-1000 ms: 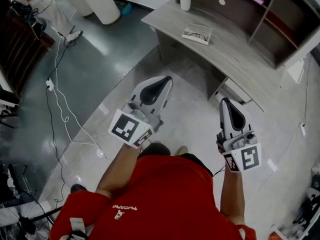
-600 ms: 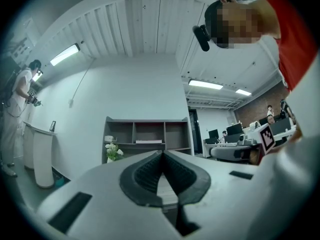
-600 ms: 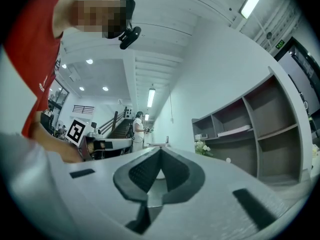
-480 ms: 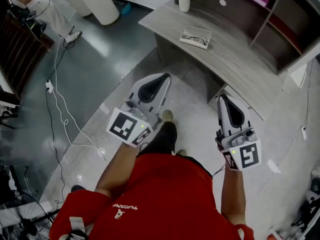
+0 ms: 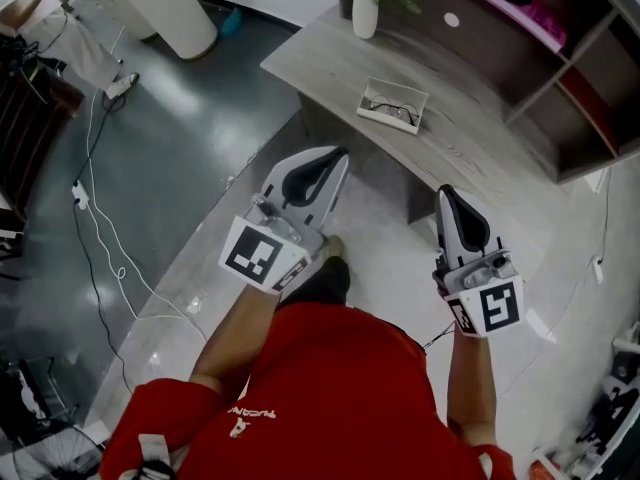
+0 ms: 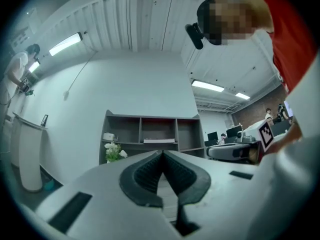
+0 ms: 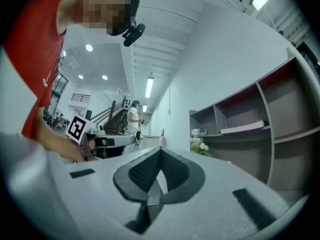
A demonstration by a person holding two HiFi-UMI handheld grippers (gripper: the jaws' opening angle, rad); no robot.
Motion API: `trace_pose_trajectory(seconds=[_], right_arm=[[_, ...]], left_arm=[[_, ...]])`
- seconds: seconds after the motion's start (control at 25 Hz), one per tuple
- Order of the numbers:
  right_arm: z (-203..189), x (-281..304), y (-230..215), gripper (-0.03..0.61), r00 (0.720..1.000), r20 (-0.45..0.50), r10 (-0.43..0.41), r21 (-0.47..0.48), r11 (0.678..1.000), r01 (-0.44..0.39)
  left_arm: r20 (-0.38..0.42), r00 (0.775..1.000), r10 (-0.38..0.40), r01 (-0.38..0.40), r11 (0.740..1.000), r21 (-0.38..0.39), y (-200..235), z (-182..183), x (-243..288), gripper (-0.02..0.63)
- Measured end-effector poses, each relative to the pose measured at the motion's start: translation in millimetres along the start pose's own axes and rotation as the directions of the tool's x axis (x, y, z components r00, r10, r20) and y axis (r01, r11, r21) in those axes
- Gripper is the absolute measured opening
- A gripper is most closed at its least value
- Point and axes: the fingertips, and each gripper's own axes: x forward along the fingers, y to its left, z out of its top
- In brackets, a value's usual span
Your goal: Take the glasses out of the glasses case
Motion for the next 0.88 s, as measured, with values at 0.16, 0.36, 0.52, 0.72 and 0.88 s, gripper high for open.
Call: trace_pose_trajectory(seconds=[0.16, 0.36, 0.52, 0.72, 0.88], right_arm=[[-10.7, 57.0, -19.2, 0.005, 0.999, -0.033, -0.008, -0.022, 1.0, 0.007], [-32.0, 119.3, -41.9, 0.005, 0.995, -0.096, -0.019, -0.056, 0.998, 0.014], [-58.5, 156.8, -61.5, 0.005, 0.986, -0.166, -0.029, -0.087, 0.996, 0.014], [-93.7, 187.5, -78.5, 0.006, 0.964, -0.263, -0.025, -0.138, 0.99, -0.012], [-124.7, 201.0, -92.2, 0.006, 0.933, -0.359, -0.015, -0.16, 0.986, -0.046]], left_arm=[[-0.003, 0.999, -0.032, 0.032, 0.999, -0.004, 44.1, -9.6, 28.8, 0.009], [-0.05, 0.994, -0.093, 0.092, 0.996, -0.019, 88.7, -35.0, 56.5, 0.009], [-0.076, 0.988, -0.132, 0.13, 0.991, -0.033, 115.5, -55.3, 78.4, 0.009], [-0.077, 0.985, -0.154, 0.151, 0.988, -0.045, 141.2, -73.4, 101.9, 0.009], [-0.074, 0.986, -0.152, 0.149, 0.987, -0.052, 153.0, -86.9, 115.7, 0.009]])
